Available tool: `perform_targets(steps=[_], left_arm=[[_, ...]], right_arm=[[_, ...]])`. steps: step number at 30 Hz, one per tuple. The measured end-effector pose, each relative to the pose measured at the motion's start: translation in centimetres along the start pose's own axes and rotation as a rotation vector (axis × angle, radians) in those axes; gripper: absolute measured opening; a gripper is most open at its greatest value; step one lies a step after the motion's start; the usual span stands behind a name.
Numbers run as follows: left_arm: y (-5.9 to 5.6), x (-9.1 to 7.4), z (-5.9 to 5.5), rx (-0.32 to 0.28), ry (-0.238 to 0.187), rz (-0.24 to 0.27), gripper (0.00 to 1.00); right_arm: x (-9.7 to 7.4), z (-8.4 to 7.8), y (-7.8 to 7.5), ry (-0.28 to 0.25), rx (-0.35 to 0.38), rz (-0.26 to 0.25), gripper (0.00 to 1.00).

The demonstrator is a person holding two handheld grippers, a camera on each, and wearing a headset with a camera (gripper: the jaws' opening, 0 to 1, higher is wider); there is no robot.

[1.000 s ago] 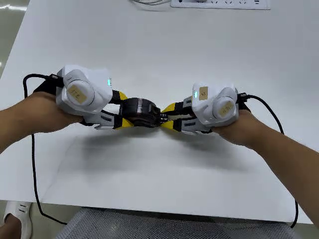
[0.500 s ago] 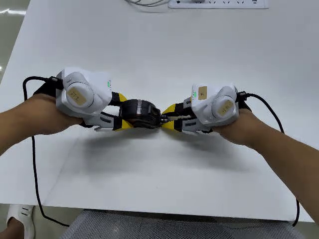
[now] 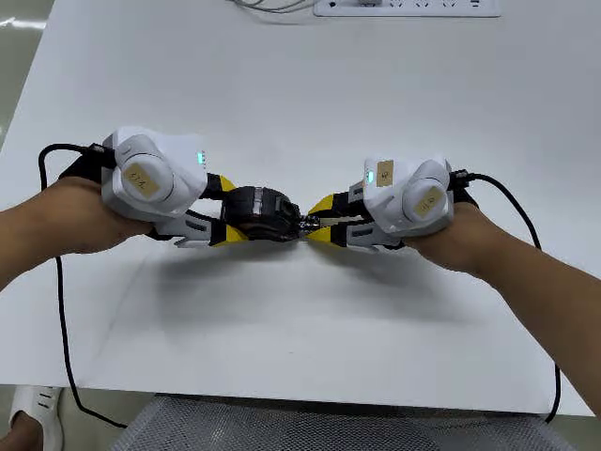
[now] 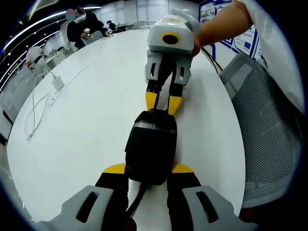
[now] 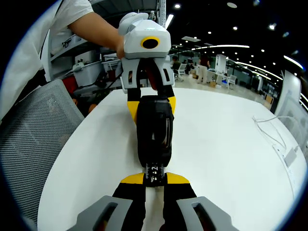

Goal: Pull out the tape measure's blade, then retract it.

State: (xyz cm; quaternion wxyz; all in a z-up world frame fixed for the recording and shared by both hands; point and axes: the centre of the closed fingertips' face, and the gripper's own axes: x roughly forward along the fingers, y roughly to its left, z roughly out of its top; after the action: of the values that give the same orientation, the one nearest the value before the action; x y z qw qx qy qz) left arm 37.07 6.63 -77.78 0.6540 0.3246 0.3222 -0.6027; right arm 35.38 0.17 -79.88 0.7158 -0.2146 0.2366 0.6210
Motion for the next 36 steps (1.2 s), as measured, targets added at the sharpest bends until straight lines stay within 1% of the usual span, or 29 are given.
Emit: perform_targets(steps=[12, 20, 27, 36], left_arm=[[0.0, 0.1, 0.1, -0.001, -0.002, -0.001, 0.26], [-0.1, 0.1, 0.1, 0.001, 0.002, -0.003, 0.26], [-0.2, 0.2, 0.3, 0.003, 0.001, -0.004, 0.26], [-0.1, 0.2, 0.3, -0.003, 0.0, -0.005, 0.26]], right_arm=[[-0.9, -0.6, -0.1, 0.008, 0.018, -0.008, 0.09], [-1.7, -0.8, 0.1, 0.015, 0.015, -0.007, 0.1], [-2.3, -1.3, 0.3, 0.031, 0.013, -0.004, 0.1], [-3.4, -2.0, 0.1, 0.044, 0.016, -0.016, 0.1]])
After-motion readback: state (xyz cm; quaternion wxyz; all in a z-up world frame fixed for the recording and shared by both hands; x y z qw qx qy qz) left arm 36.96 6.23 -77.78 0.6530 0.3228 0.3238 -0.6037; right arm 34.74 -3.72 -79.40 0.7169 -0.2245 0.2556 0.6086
